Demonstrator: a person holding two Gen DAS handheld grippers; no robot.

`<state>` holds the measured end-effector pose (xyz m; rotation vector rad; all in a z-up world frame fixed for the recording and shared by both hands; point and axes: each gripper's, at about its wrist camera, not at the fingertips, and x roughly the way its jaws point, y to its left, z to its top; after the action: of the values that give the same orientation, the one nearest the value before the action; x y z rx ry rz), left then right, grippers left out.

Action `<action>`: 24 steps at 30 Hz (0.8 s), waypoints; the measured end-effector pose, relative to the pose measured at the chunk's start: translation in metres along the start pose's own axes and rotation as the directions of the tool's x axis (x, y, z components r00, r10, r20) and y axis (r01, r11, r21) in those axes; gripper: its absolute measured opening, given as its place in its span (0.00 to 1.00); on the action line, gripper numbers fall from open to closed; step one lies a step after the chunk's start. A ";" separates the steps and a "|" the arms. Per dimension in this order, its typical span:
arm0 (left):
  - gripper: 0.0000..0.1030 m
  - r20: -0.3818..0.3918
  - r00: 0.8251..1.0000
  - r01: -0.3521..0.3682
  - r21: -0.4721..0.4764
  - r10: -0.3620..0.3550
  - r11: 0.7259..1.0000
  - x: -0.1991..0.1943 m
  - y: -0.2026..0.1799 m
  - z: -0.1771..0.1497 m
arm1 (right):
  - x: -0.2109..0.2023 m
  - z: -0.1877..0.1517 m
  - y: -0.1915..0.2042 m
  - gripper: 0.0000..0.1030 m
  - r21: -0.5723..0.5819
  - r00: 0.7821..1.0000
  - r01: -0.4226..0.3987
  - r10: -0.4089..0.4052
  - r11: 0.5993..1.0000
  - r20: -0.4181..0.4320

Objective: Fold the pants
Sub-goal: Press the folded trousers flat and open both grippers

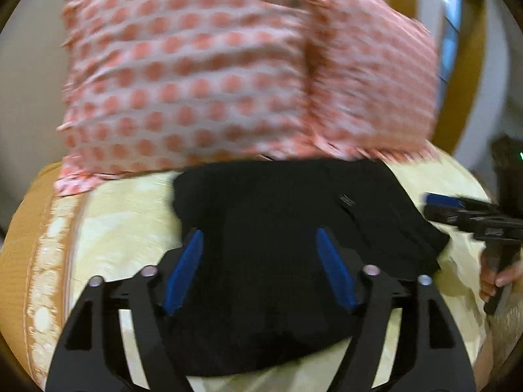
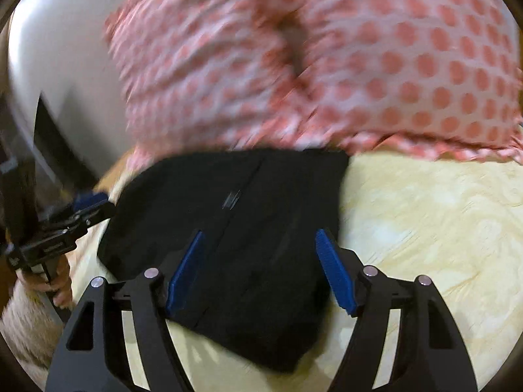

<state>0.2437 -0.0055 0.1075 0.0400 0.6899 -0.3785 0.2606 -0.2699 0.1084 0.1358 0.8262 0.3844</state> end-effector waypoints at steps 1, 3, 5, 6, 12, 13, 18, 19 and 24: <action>0.75 -0.021 1.000 -0.004 0.017 0.005 1.000 0.004 -0.009 -0.004 | 0.006 -0.006 0.005 0.69 -0.013 1.000 0.003 -0.003 1.000 -0.031; 0.76 -0.093 0.996 0.012 0.022 -0.010 1.000 0.018 -0.018 -0.014 | 0.020 -0.017 0.013 0.70 -0.054 0.993 0.058 -0.063 0.997 -0.098; 0.76 -0.200 0.980 -0.011 -0.012 0.008 1.000 0.041 -0.017 -0.022 | 0.026 -0.020 0.015 0.70 -0.083 0.988 0.092 -0.101 0.992 -0.119; 0.78 -0.234 0.972 -0.016 -0.034 0.008 0.999 0.051 -0.014 -0.027 | 0.027 -0.022 0.015 0.72 -0.083 0.986 0.107 -0.117 0.991 -0.121; 0.82 -0.178 0.981 -0.092 -0.051 0.082 0.994 0.029 -0.016 -0.028 | 0.011 -0.033 0.032 0.81 -0.072 0.966 0.246 -0.251 0.967 -0.069; 0.92 -0.137 0.984 -0.116 -0.031 0.111 0.993 0.011 -0.019 -0.032 | -0.001 -0.040 0.038 0.94 -0.062 0.965 0.259 -0.261 0.964 -0.035; 0.98 -0.005 0.949 -0.314 0.017 0.314 0.949 -0.052 -0.027 -0.071 | -0.035 -0.091 0.073 0.99 -0.040 0.944 0.328 -0.326 0.944 0.042; 0.98 -0.007 0.940 -0.340 -0.005 0.340 0.940 -0.059 -0.026 -0.082 | -0.038 -0.107 0.082 0.99 -0.044 0.939 0.344 -0.341 0.938 0.051; 0.98 -0.048 0.935 -0.355 -0.136 0.352 0.925 -0.075 -0.014 -0.124 | -0.034 -0.141 0.105 0.99 -0.036 0.915 0.399 -0.396 0.916 0.070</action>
<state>0.1098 0.0260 0.0595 0.0327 0.7151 0.0199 0.1057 -0.1902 0.0647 -0.0683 0.7612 0.0145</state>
